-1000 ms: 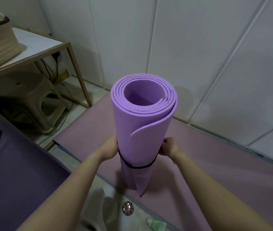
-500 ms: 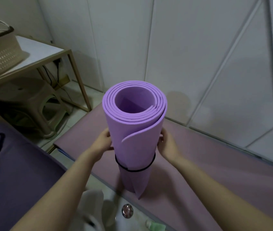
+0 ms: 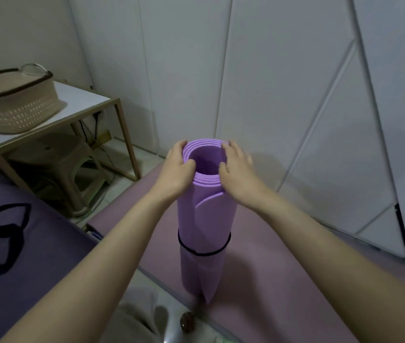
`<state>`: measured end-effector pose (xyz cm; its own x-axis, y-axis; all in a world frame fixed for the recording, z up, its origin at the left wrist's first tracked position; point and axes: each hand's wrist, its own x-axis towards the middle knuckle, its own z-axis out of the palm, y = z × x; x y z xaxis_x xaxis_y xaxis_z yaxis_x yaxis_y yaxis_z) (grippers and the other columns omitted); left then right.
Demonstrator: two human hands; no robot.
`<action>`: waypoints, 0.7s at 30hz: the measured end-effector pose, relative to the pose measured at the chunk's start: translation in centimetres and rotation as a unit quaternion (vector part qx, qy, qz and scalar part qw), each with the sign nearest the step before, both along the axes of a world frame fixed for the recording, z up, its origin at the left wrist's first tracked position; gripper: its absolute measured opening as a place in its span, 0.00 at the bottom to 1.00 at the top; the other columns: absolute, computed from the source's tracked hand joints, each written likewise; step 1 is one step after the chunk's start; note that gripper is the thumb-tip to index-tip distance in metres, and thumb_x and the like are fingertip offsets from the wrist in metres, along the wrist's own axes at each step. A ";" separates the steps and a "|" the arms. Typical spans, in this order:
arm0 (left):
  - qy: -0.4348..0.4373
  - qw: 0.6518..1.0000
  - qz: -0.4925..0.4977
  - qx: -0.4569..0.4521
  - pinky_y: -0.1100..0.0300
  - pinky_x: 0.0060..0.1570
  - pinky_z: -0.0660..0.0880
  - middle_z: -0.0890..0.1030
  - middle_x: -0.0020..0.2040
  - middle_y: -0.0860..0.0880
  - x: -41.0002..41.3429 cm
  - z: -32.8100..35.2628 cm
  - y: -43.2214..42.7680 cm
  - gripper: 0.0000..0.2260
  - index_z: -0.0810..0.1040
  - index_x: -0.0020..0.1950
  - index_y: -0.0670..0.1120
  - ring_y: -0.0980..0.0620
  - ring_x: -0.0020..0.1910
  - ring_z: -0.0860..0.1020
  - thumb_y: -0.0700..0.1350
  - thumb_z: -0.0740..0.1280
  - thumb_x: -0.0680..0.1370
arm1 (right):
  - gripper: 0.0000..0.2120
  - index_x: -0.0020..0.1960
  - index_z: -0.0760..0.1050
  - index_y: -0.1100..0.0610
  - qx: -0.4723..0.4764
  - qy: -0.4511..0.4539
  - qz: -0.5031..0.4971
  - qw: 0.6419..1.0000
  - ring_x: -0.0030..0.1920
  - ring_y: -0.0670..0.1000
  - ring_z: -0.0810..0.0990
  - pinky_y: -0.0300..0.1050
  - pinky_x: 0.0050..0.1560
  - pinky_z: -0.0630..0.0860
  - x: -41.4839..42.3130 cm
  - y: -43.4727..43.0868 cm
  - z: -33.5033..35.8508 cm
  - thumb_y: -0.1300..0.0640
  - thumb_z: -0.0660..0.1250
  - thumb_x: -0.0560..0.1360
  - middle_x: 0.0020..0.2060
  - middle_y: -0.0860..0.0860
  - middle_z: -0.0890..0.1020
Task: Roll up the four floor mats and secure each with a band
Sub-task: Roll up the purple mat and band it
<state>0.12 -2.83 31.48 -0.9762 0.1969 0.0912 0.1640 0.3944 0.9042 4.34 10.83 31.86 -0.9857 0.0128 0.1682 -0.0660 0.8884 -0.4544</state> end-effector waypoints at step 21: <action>-0.043 0.997 0.026 -0.065 0.56 0.69 0.64 0.75 0.66 0.45 -17.8 0.6 1.9 0.19 0.73 0.68 0.42 0.48 0.66 0.71 0.37 0.61 0.77 | 0.24 0.47 0.65 0.51 0.274 -0.056 0.310 0.909 0.40 0.49 0.68 0.43 0.33 0.59 -17.5 4.8 4.5 0.38 0.73 0.66 0.39 0.45 0.72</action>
